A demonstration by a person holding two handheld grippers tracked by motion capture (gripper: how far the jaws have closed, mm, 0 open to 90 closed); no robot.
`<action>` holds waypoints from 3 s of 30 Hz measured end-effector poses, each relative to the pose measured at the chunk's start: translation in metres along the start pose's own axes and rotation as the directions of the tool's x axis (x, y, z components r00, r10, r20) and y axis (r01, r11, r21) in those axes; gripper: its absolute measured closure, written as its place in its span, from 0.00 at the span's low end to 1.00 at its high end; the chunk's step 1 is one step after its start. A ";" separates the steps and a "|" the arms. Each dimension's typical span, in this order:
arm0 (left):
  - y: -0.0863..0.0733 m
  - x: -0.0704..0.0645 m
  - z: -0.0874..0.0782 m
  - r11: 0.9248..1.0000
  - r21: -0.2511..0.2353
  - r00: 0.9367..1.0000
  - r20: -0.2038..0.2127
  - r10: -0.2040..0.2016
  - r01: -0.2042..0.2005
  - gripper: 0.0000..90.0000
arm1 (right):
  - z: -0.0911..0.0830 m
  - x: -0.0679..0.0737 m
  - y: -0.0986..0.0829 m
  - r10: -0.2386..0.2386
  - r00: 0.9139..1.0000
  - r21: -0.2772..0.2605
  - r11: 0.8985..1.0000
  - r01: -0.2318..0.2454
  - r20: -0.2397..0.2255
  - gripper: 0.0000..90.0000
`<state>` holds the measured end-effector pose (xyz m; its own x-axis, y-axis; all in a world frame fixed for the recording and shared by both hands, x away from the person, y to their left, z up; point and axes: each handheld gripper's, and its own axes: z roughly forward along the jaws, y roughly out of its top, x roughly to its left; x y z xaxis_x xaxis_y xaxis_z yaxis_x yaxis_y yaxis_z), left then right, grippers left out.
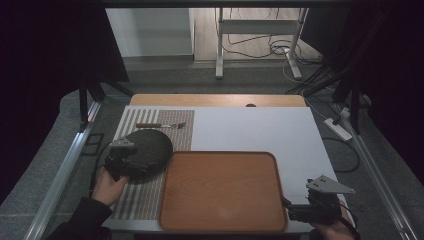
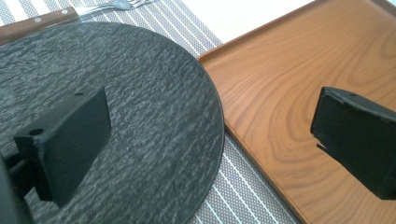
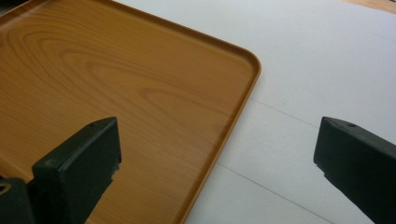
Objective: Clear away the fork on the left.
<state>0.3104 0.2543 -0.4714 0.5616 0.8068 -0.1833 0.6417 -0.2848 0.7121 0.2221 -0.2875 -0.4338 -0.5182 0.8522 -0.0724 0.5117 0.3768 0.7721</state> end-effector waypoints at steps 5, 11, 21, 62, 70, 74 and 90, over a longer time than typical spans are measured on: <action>0.005 0.005 0.007 1.000 0.010 1.000 -0.007 0.004 -0.004 0.00 | 0.000 0.000 0.000 0.001 1.000 0.000 1.000 -0.001 0.000 0.01; 0.009 0.012 0.015 1.000 -0.002 1.000 -0.018 0.006 -0.006 0.00 | 0.000 -0.001 0.000 0.006 1.000 -0.005 1.000 -0.006 -0.002 0.01; 0.022 0.023 0.029 1.000 -0.002 0.999 -0.032 0.000 0.000 0.00 | 0.000 -0.001 0.000 0.010 1.000 -0.004 1.000 -0.010 -0.006 0.01; 0.070 0.066 0.082 0.996 0.075 0.998 -0.046 -0.037 0.040 0.00 | 0.000 -0.002 0.000 0.010 1.000 0.002 1.000 -0.010 -0.009 0.01; 0.076 0.080 0.088 0.995 0.089 0.996 -0.074 -0.042 0.049 0.00 | 0.000 -0.002 0.000 0.012 1.000 0.004 1.000 -0.012 -0.009 0.01; 0.079 0.088 0.092 0.995 0.094 0.996 -0.080 -0.038 0.045 0.01 | 0.001 -0.002 0.000 0.015 1.000 0.006 1.000 -0.015 -0.009 0.01; 0.097 0.114 0.108 0.987 0.155 0.994 -0.104 -0.035 0.051 0.34 | 0.001 -0.003 0.000 0.018 1.000 0.008 1.000 -0.018 -0.013 0.01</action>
<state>0.4926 0.2630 -0.4965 0.4811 0.8660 -0.1367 0.7430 -0.3199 0.5879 0.2241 -0.2892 -0.4344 -0.5178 0.8540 -0.0499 0.5267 0.3642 0.7681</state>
